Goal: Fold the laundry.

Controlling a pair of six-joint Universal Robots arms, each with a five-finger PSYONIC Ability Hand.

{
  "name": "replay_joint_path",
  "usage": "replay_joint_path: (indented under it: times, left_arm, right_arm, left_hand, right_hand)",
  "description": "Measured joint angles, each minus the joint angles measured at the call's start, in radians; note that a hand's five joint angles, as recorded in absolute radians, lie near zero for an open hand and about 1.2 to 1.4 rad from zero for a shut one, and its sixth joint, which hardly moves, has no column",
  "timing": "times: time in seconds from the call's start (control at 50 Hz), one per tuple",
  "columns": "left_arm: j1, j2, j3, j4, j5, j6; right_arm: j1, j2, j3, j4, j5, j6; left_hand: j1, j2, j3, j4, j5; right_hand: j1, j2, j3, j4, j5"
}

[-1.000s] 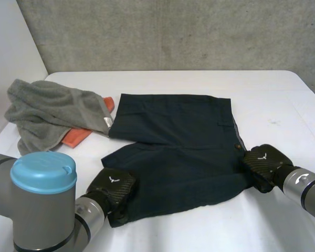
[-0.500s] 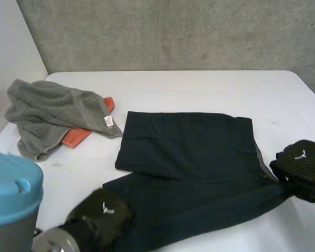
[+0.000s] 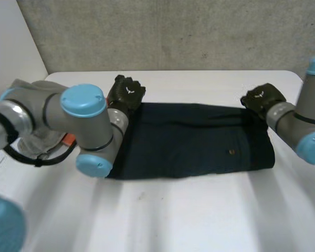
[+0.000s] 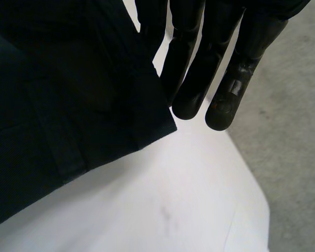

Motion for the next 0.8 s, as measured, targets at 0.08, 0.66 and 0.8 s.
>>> replay_joint_path:
  times: [0.08,0.66,0.8]
  left_arm:
    - [0.016,-0.136,0.155,0.064,0.003,0.062]
    - [-0.003,0.272,-0.414,0.408,-0.01,-0.044]
    - [-0.013,0.391,-0.563,0.287,-0.007,-0.243]
  right_arm:
    - [0.032,0.155,-0.178,-0.051,0.043,0.015]
    - [-0.001,-0.205,0.218,-0.044,0.035,0.173]
    - [-0.055,-0.232,0.4,-0.049,-0.059,0.175]
  left_hand:
    - [0.0,0.0,0.0,0.003,0.0]
    - [-0.952,-0.996,-0.983,-0.997,-0.969]
    - [-0.952,-0.996,-0.983,-0.997,-0.969]
  right_hand:
    - [-0.004,-0.007,-0.01,-0.01,-0.008]
    - [-0.747,-0.935,-0.97,-0.953,-0.923]
    - [-0.744,-0.888,-0.917,-0.926,-0.888]
